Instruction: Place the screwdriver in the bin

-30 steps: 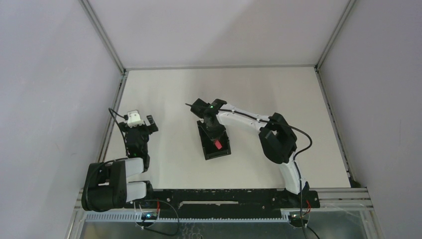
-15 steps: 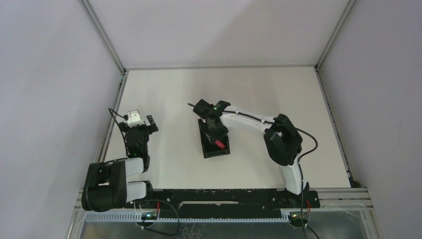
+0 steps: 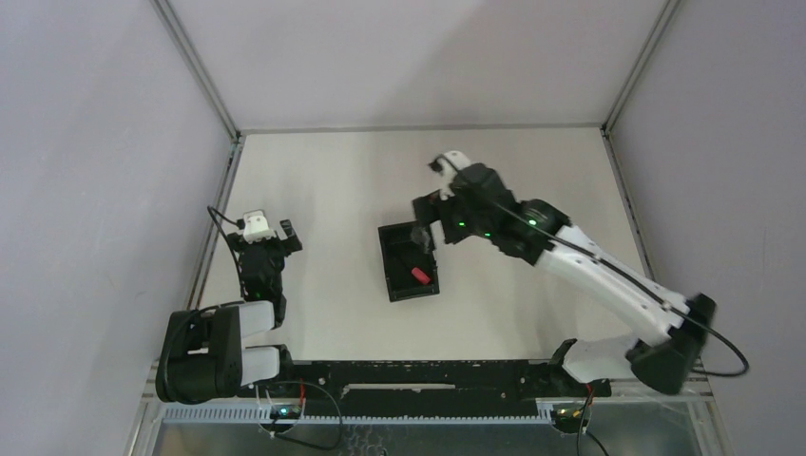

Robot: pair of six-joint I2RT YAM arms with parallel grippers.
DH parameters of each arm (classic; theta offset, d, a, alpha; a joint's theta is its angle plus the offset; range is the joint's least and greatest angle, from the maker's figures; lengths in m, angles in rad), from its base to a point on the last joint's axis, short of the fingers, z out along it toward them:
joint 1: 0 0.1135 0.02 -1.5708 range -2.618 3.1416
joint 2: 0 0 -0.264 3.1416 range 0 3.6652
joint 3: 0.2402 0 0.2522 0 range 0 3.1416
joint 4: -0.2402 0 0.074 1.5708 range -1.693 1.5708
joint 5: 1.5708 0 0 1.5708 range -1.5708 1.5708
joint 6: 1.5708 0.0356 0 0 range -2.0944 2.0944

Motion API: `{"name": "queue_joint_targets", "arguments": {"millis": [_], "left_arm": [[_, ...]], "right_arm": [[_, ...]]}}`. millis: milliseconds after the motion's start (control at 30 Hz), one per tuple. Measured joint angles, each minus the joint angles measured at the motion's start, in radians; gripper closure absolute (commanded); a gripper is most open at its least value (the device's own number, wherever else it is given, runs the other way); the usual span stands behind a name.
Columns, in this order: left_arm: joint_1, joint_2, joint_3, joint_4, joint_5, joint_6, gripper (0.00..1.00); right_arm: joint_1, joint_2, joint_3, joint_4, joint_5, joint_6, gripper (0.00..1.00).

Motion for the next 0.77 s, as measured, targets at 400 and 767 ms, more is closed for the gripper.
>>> {"name": "queue_joint_targets", "arguments": {"millis": [400, 767], "left_arm": [[0.0, 0.0, 0.0, 0.0, 0.0, 0.0, 0.0], [0.0, 0.0, 0.0, 0.0, 0.0, 0.0, 0.0]], "right_arm": [[-0.346, -0.513, -0.62, 0.291, -0.108, 0.068, 0.0], [-0.464, -0.731, -1.032, 0.441, -0.052, 0.182, 0.0]]}}
